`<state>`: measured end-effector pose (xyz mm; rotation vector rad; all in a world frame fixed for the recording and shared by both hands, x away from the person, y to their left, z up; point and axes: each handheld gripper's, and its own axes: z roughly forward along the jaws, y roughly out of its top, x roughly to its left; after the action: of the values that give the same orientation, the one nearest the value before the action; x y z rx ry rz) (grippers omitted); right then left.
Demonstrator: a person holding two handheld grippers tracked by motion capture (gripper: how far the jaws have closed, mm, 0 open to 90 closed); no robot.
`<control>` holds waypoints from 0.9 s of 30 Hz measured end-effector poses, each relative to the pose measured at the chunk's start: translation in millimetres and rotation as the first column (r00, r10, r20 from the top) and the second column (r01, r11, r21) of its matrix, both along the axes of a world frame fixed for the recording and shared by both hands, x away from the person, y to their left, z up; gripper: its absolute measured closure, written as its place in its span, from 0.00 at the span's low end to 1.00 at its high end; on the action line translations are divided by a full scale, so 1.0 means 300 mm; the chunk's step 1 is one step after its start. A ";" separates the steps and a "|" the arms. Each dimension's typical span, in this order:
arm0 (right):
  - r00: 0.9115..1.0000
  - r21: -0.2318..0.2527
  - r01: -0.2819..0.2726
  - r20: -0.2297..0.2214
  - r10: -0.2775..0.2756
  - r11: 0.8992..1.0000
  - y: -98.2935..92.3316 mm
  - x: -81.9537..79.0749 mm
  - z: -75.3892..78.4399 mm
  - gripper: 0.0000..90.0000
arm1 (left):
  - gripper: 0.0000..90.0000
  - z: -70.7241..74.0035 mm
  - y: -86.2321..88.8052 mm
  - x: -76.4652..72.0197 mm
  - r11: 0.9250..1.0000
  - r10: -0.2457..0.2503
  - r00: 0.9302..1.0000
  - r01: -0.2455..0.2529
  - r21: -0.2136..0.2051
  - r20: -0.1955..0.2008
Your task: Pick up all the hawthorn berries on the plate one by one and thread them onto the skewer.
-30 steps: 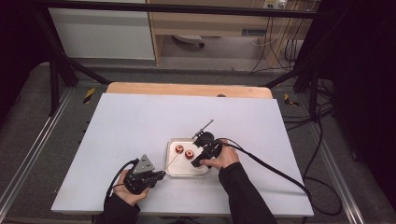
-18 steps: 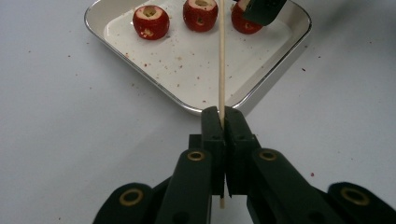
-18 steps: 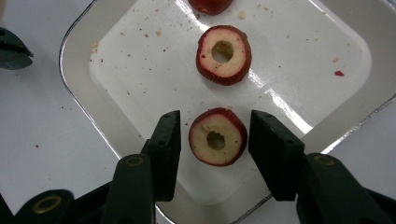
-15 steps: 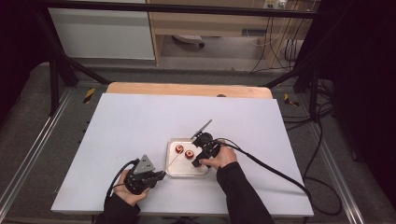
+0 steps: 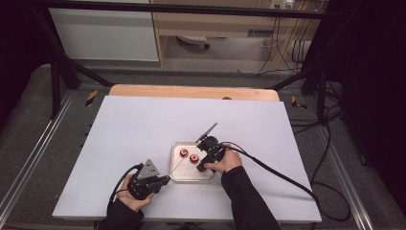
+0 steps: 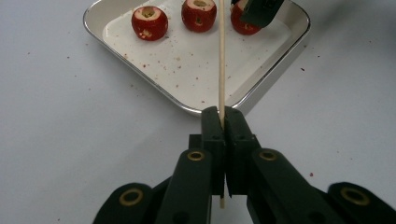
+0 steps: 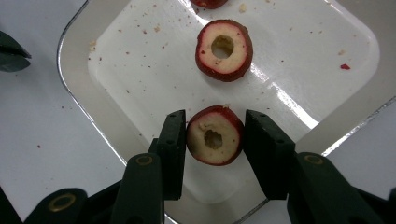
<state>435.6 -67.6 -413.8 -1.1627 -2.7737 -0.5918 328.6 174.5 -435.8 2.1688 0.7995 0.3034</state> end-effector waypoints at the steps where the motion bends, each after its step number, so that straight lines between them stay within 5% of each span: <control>1: 1.000 0.009 0.002 0.002 -0.002 1.000 -0.002 -0.001 0.004 0.67 | 0.98 0.000 0.000 -0.001 1.000 0.000 1.000 0.000 -0.001 0.000; 11: 0.997 0.088 0.051 0.050 -0.056 0.995 -0.042 -0.015 0.075 0.67 | 0.98 0.008 0.002 -0.010 1.000 0.019 1.000 -0.019 -0.005 0.012; 17: 0.991 0.182 0.096 0.074 -0.111 0.979 -0.070 -0.036 0.107 0.67 | 0.98 0.012 0.001 -0.015 1.000 0.026 0.999 -0.026 -0.013 0.023; 24: 0.980 0.315 0.122 0.113 -0.165 0.941 -0.102 -0.057 0.104 0.67 | 0.98 0.012 -0.001 -0.018 0.999 0.037 0.999 -0.036 -0.023 0.025; 25: 0.975 0.355 0.132 0.123 -0.186 0.926 -0.113 -0.063 0.100 0.67 | 0.98 0.011 -0.001 -0.018 0.999 0.039 0.999 -0.038 -0.025 0.025; 26: 0.975 0.355 0.132 0.123 -0.186 0.926 -0.113 -0.063 0.100 0.67 | 0.98 0.011 0.000 -0.018 0.999 0.043 0.999 -0.042 -0.026 0.025; 27: 0.968 0.393 0.149 0.128 -0.215 0.907 -0.126 -0.068 0.095 0.67 | 0.98 0.011 0.000 -0.018 0.999 0.045 0.999 -0.044 -0.028 0.025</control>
<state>415.2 -105.3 -385.3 -1.3366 -2.5194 -1.2392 323.1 174.5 -432.6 2.1194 0.8342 0.3401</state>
